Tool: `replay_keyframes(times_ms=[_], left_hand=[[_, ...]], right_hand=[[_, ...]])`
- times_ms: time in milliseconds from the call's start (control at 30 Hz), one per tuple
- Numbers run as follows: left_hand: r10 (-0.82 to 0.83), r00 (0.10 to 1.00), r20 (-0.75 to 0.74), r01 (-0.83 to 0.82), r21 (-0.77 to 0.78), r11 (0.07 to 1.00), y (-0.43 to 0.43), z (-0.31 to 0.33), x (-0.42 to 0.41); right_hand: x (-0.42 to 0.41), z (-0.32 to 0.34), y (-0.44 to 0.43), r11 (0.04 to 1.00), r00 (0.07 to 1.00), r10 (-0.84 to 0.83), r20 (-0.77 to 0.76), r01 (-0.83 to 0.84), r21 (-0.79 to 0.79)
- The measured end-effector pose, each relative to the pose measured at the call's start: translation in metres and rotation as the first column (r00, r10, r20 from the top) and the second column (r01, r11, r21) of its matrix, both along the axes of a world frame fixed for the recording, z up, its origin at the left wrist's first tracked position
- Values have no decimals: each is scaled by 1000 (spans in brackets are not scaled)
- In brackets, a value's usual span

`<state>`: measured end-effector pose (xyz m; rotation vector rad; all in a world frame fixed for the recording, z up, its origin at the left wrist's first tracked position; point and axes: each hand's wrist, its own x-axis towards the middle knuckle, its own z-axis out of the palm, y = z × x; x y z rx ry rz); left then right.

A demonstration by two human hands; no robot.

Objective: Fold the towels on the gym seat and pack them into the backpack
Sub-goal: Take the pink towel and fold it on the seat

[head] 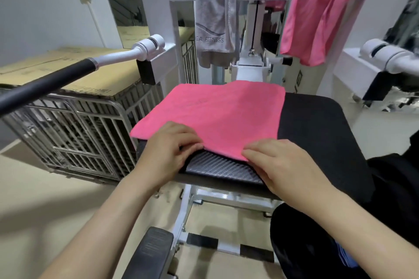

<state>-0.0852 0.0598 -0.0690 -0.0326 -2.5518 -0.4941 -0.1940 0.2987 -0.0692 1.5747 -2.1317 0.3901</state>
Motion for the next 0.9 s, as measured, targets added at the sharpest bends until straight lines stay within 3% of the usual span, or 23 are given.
replay_keyframes(times_ms=[367,500,600,700,767,833,900], left_hand=[[75,995,-64,-81,-96,992,45,-24,55],[243,965,94,-213,-251,944,19,-34,66],[206,972,114,-171,-261,950,-10,-29,72],[132,991,27,-124,-191,974,-27,-20,79],[128,988,-82,-137,-131,982,-33,-16,89],[153,983,-104,-140,124,982,-35,-10,99],[135,990,-47,-98,463,881,-43,-2,100]], right_hand=[[20,-26,67,995,1000,2,-21,-5,-102],[18,-39,67,988,999,-9,-51,1,-155],[18,-40,71,962,997,-29,-76,8,-273],[24,-35,71,946,998,-17,-64,-5,-323],[32,-29,68,936,1000,-7,27,16,-352],[42,-19,62,896,970,-23,241,127,-425],[49,-4,52,822,895,-36,445,280,-496]])
